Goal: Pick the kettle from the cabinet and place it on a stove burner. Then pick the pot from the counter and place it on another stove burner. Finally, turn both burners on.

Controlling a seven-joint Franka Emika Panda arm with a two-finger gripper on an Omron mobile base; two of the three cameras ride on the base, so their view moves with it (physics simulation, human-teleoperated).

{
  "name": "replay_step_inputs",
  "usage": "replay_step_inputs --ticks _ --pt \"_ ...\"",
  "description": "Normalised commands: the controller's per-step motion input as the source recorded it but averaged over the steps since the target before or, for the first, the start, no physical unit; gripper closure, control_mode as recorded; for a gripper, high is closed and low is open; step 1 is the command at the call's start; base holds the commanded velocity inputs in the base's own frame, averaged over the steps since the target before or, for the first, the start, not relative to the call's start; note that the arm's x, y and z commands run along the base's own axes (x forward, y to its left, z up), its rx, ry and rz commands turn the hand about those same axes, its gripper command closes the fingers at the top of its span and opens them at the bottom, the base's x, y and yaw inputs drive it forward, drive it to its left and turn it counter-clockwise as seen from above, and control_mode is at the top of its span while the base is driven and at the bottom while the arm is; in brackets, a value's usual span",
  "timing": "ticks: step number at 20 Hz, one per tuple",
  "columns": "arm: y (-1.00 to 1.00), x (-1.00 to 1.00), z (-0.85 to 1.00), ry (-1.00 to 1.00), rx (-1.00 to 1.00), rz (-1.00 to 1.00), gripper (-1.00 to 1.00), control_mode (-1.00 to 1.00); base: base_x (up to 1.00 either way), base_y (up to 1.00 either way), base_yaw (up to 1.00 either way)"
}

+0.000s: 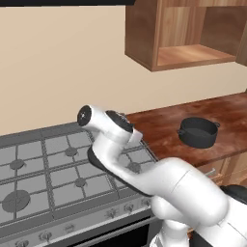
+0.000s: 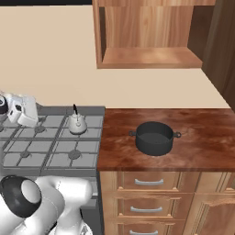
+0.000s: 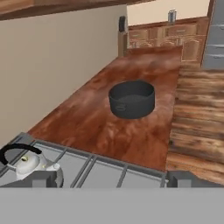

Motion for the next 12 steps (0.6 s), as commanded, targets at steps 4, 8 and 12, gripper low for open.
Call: replay_step_inputs --ticks 4,8,12 --pt "-0.62 -0.24 0.44 -0.01 0.27 0.10 -1.00 -1.00 0.00 0.00 0.00" --pt "-0.60 -0.22 0.33 0.00 0.28 0.10 -1.00 -1.00 0.00 0.00 0.00" --pt "-0.60 -0.36 0.03 -0.02 0.32 0.10 -1.00 -1.00 0.00 0.00 0.00"
